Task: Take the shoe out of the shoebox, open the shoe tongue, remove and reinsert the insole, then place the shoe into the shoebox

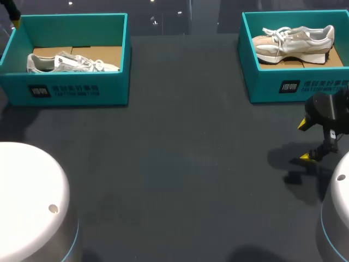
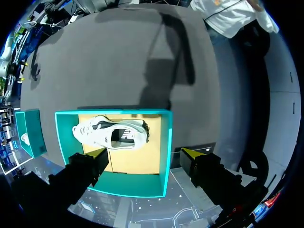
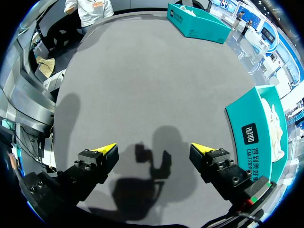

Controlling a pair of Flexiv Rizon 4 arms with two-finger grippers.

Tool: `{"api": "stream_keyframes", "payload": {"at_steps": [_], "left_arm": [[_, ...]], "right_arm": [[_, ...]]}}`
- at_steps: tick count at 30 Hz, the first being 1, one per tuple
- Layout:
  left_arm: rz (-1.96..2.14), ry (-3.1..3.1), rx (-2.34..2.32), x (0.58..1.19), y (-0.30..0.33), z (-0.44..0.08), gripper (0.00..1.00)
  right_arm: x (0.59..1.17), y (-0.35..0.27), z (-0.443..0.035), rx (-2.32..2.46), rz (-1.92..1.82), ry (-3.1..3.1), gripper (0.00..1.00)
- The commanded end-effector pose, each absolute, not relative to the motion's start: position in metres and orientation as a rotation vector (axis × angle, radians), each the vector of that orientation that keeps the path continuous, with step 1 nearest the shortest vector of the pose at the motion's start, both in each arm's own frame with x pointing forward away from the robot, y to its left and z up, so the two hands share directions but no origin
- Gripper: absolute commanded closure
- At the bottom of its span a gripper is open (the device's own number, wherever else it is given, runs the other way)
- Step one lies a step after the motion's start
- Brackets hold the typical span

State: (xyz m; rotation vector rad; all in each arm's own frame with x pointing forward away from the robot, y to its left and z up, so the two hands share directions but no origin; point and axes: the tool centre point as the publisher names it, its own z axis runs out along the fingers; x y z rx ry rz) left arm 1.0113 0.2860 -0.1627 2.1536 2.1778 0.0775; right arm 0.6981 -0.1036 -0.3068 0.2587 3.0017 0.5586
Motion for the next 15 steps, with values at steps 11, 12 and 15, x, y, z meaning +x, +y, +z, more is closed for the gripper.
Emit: {"api": "stream_keyframes", "payload": {"at_steps": [11,12,15], "left_arm": [[0.079,2.176,2.155,1.01,0.286,-0.163,0.0],[0.079,2.176,2.155,1.01,0.286,-0.163,0.0],[0.079,2.176,2.155,1.01,0.286,-0.163,0.0]], "right_arm": [[0.697,-0.103,-0.307,0.261,0.552,3.0,0.0],[0.703,-0.101,-0.303,0.3,0.512,3.009,0.0],[0.726,-0.095,-0.283,0.419,0.436,3.02,0.0]]}}
